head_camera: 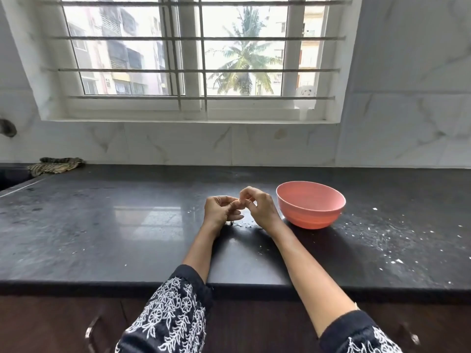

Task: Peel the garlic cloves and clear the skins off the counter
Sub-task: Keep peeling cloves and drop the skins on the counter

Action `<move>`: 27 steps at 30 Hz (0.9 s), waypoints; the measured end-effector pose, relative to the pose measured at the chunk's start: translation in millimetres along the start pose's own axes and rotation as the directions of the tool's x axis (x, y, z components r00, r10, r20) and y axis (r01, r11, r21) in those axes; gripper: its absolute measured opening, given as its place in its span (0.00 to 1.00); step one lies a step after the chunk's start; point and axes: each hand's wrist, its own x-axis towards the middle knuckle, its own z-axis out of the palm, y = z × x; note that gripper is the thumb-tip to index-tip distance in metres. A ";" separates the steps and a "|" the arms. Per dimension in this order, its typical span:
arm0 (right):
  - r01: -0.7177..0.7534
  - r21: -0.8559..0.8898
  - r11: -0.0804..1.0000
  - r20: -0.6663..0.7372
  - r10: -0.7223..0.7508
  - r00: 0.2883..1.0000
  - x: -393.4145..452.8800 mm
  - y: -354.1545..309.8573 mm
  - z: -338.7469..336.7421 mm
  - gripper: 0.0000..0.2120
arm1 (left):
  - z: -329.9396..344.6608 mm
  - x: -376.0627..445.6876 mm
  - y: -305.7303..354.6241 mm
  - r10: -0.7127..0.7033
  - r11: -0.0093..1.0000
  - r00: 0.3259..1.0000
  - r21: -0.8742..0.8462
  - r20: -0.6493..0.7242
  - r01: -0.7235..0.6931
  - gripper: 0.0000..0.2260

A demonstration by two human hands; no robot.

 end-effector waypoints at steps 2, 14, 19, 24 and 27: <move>0.004 0.028 1.000 -0.074 -0.002 0.997 -2.5 -3.5 0.9 0.06 | 1.9 -0.1 0.1 0.016 0.999 1.000 -0.034 -0.009 -0.016 0.02; -0.017 0.020 1.000 -0.048 0.018 0.999 2.4 -5.7 -5.3 0.06 | 0.4 1.2 3.7 0.013 1.000 1.000 -0.020 0.022 -0.012 0.02; -0.045 0.023 0.999 0.034 0.044 0.998 -0.4 -4.1 -5.5 0.04 | -0.1 0.7 2.7 0.021 0.997 0.999 0.074 0.032 -0.024 0.07; -0.028 -0.008 1.000 0.052 0.029 0.998 1.4 -5.4 -2.6 0.04 | 1.5 0.8 3.5 0.028 1.000 1.000 0.012 0.010 -0.028 0.05; -0.017 -0.038 0.999 0.046 0.019 0.999 1.5 -5.8 1.9 0.05 | 1.7 0.5 3.5 0.022 0.998 1.000 -0.052 0.005 -0.021 0.01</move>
